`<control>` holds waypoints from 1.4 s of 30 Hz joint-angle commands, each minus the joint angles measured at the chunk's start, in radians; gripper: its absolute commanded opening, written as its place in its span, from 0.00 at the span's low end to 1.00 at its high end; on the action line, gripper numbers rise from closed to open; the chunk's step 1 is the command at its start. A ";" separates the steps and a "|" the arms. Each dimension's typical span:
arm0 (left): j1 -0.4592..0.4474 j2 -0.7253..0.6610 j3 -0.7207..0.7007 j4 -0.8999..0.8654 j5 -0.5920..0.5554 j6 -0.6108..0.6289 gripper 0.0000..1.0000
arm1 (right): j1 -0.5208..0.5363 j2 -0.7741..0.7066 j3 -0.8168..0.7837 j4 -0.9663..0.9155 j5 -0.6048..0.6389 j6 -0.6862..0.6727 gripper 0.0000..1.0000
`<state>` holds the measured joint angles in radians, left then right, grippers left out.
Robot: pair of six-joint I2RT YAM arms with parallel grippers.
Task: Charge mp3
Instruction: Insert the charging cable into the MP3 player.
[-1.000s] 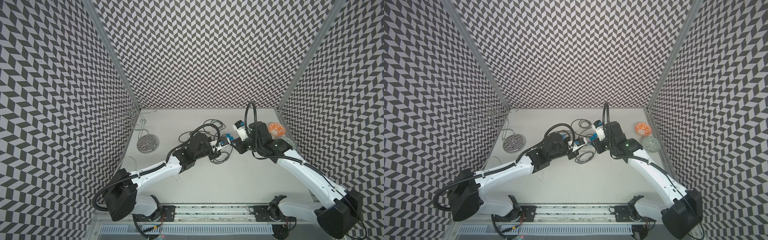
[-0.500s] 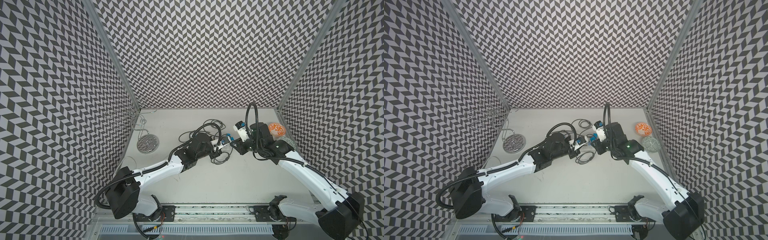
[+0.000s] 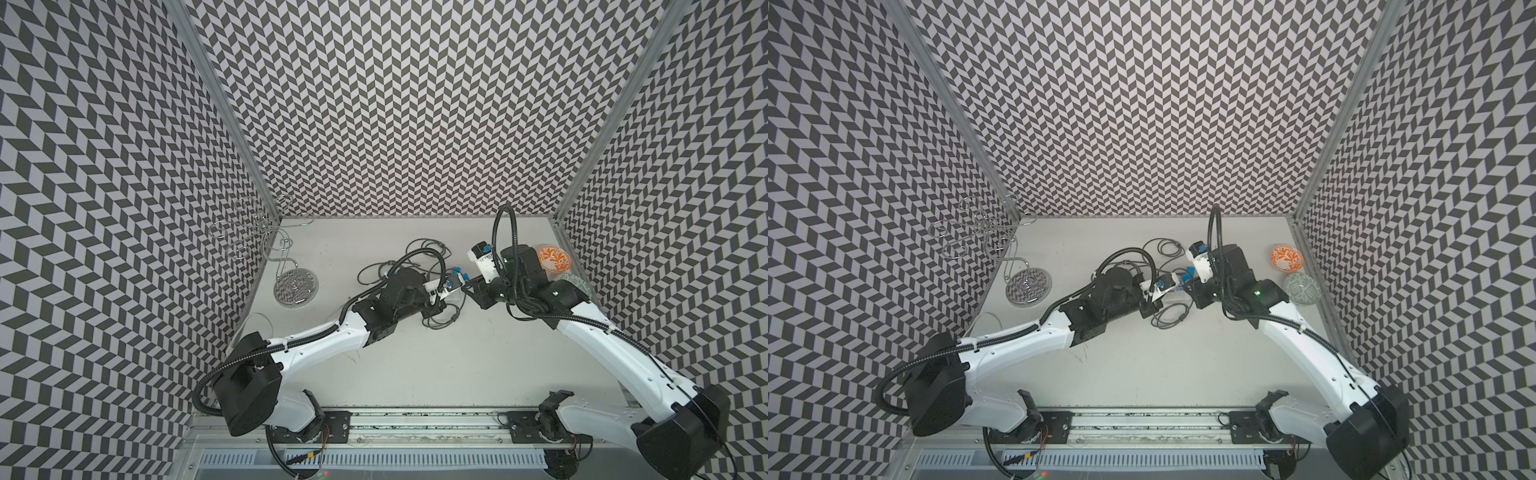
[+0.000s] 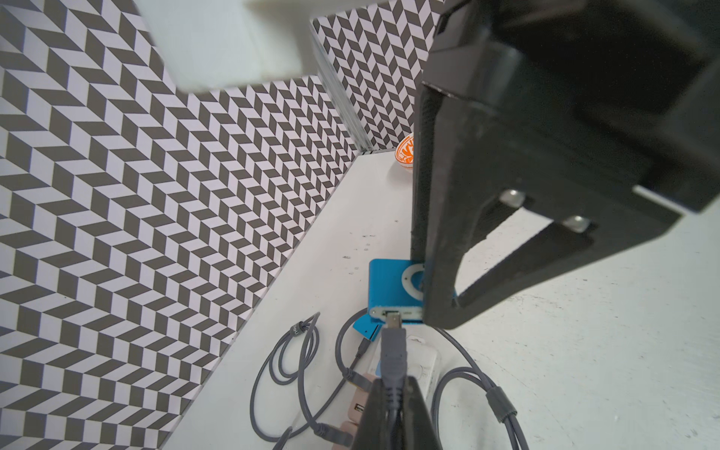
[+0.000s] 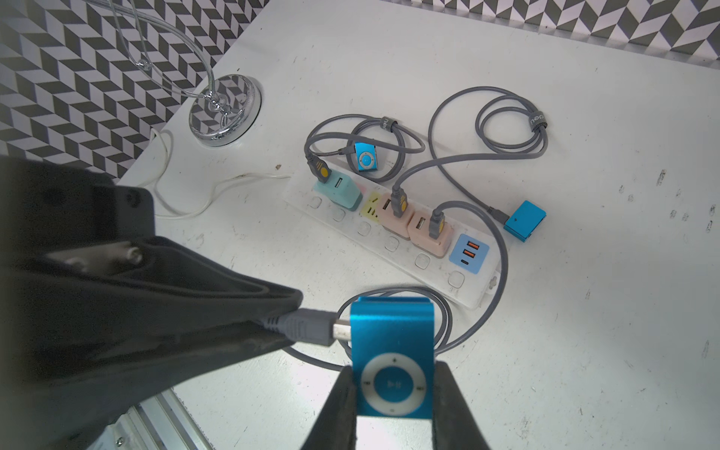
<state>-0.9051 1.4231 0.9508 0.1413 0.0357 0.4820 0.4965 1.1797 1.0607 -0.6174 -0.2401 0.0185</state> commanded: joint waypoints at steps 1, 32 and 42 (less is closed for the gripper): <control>-0.021 0.020 0.035 0.056 -0.044 0.029 0.00 | 0.011 -0.007 -0.006 0.048 -0.062 -0.023 0.19; -0.069 0.051 0.058 0.039 -0.153 0.074 0.00 | 0.022 -0.004 0.017 0.039 0.053 -0.006 0.18; -0.071 0.074 0.075 0.037 -0.151 0.074 0.00 | 0.024 -0.024 -0.002 0.058 -0.027 -0.029 0.18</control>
<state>-0.9691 1.4750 0.9859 0.1474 -0.1375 0.5598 0.5014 1.1957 1.0607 -0.6170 -0.1764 0.0185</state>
